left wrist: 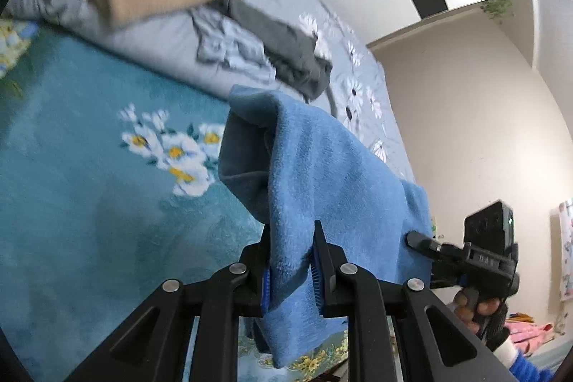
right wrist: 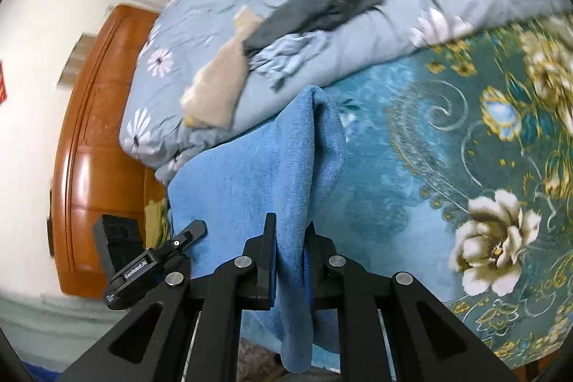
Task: Fold clothes
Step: 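Lift the blue shirt bundle with the left tool and carry it onto the clothes stack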
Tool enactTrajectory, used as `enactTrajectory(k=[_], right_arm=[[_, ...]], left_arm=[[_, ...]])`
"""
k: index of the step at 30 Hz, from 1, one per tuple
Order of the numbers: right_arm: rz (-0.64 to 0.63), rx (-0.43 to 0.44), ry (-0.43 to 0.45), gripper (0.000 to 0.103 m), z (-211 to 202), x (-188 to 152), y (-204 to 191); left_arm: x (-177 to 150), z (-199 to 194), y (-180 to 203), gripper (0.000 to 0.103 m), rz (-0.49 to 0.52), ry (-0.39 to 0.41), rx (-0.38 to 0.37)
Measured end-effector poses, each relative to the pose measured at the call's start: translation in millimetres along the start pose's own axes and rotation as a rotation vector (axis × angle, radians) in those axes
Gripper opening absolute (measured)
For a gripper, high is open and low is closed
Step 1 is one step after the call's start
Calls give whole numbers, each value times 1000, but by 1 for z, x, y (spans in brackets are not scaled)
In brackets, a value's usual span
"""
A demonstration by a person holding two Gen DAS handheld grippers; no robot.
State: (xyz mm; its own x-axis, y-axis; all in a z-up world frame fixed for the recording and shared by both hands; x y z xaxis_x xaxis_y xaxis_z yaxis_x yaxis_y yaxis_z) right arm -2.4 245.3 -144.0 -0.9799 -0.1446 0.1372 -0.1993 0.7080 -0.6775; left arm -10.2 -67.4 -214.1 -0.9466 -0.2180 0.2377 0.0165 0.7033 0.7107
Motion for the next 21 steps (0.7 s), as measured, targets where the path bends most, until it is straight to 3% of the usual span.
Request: enactTrajectory(k=[4,10,16,21], right_arm=[[-130,36,-49,12,3,12,-48],[-351,117,-151,12,22,20,-122],[-580,193,-240,12,35,-6,-200],[-708,245,-303,12,48,-38,-251]], left_arm=[[-2,-48,-5,20,-36,106,30],[-12,-120,-18,19,-167,285,60],[-36,-199,-31,19,-255,473,102],[-56,-242,-53,19,-310,556,135]])
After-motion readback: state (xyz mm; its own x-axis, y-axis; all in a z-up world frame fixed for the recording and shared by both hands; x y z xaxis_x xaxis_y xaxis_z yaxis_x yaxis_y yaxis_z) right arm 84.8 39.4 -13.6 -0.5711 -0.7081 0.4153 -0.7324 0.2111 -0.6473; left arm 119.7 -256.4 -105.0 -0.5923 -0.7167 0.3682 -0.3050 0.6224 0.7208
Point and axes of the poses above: each gripper's, at about its wrist camera, not at the fingertips, and z roughly the way its jaws point, y to its right, x to its top, the point moved 9 cm from there along z, roughly the way its jaws point, and after that the axes turned 2 degrees about x, right-handed, at the moved point
